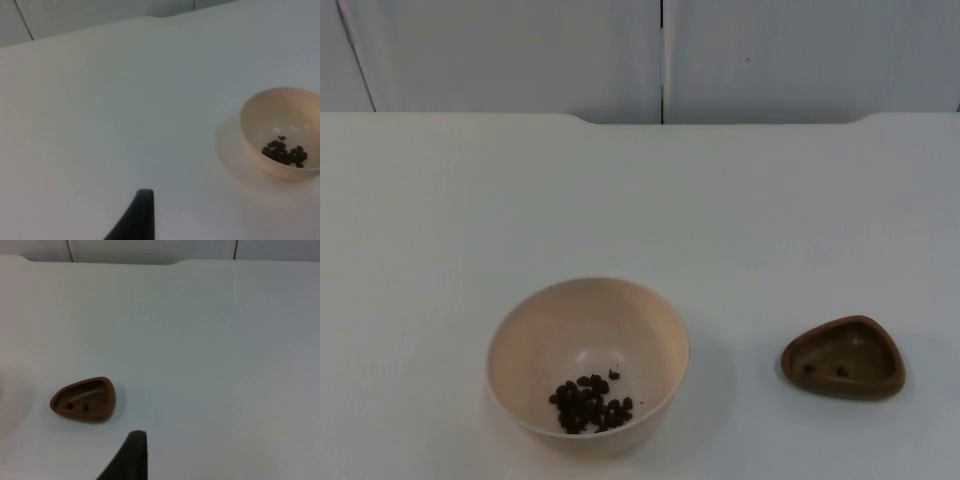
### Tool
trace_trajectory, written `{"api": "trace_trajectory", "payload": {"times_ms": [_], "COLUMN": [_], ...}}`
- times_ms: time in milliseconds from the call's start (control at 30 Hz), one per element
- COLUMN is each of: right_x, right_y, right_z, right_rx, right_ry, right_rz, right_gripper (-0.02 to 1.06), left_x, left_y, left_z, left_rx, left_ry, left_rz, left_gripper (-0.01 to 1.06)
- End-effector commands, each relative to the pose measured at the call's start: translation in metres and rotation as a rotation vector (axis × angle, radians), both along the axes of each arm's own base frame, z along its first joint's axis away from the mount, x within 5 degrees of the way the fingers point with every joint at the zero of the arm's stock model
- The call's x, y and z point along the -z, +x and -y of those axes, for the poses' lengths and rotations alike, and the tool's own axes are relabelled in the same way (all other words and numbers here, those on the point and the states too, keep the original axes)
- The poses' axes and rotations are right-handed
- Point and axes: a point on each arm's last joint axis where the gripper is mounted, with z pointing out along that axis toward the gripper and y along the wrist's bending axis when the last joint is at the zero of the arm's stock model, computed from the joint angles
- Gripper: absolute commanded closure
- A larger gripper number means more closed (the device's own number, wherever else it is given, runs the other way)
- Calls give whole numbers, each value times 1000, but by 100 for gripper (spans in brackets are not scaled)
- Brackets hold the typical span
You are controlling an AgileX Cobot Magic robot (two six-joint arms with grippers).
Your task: Pick up the bowl with the left hand and pour the coffee beans from the cup into the bowl with the right hand.
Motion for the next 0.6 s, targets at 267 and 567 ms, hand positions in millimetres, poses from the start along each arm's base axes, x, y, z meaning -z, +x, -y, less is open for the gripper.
{"api": "trace_trajectory", "payload": {"times_ms": [267,567], "right_x": [2,2], "right_y": [0,0], "right_z": [0,0], "right_rx": [9,9], "right_ry": [4,4], "right_rz": [-1,-1], "right_gripper": [-1,-1], "left_x": [1,1], "left_y": [-1,-1], "left_z": [0,0], "left_rx": [-123,-205], "left_ry": [0,7], "left_rz": [-2,-1], "left_gripper": [0,0]}}
